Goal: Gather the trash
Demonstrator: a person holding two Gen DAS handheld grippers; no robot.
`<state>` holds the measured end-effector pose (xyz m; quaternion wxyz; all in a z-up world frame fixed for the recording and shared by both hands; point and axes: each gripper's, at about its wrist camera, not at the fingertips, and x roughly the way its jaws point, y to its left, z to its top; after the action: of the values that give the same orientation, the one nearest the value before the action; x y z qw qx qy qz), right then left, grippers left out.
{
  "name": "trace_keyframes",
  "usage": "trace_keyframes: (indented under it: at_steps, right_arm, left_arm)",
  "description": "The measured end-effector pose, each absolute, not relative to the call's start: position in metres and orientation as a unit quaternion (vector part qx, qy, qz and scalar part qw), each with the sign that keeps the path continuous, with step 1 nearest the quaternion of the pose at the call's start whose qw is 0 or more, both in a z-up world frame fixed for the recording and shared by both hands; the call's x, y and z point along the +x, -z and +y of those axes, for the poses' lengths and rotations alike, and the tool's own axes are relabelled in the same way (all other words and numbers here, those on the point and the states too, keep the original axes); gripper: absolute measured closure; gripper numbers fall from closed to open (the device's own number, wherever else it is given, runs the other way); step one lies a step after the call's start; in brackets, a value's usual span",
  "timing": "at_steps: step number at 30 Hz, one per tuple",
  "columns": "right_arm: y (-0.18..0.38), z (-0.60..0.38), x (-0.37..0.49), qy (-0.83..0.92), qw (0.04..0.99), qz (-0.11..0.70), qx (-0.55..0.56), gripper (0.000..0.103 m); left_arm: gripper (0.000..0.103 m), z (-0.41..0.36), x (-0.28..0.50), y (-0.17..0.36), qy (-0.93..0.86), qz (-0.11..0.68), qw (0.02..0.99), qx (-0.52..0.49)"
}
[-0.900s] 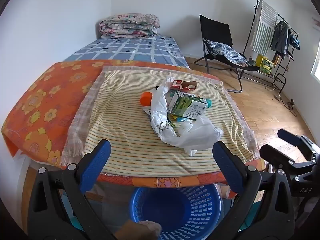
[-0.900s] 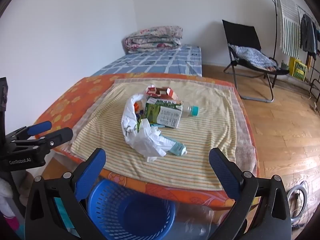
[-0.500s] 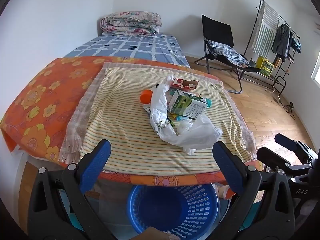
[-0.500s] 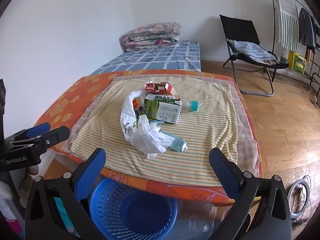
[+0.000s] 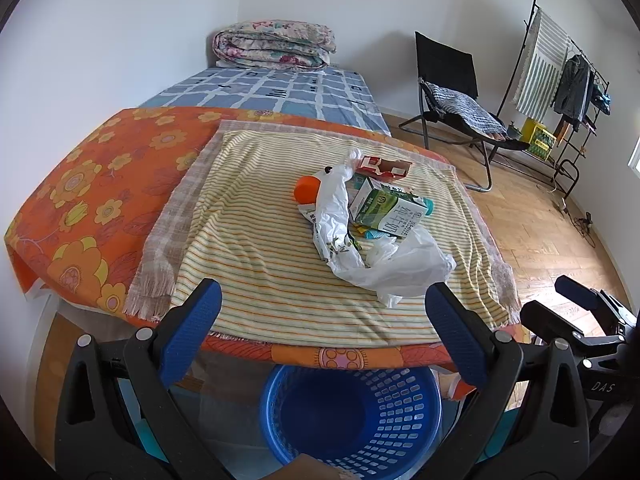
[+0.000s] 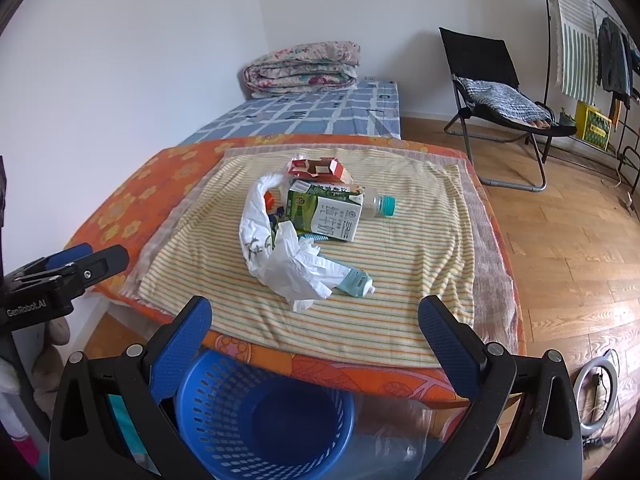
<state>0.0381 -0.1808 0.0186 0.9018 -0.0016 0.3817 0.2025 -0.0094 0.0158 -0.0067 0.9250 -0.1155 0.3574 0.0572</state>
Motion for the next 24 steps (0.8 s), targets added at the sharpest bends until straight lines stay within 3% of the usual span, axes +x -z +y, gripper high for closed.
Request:
trace_keyframes:
  at_steps: [24]
  right_arm:
    - [-0.0165, -0.1819, 0.0372, -0.203, 0.9, 0.385, 0.003, 0.001]
  left_arm:
    - [0.0, 0.0154, -0.0079, 0.0041, -0.054, 0.359, 0.924, -0.117]
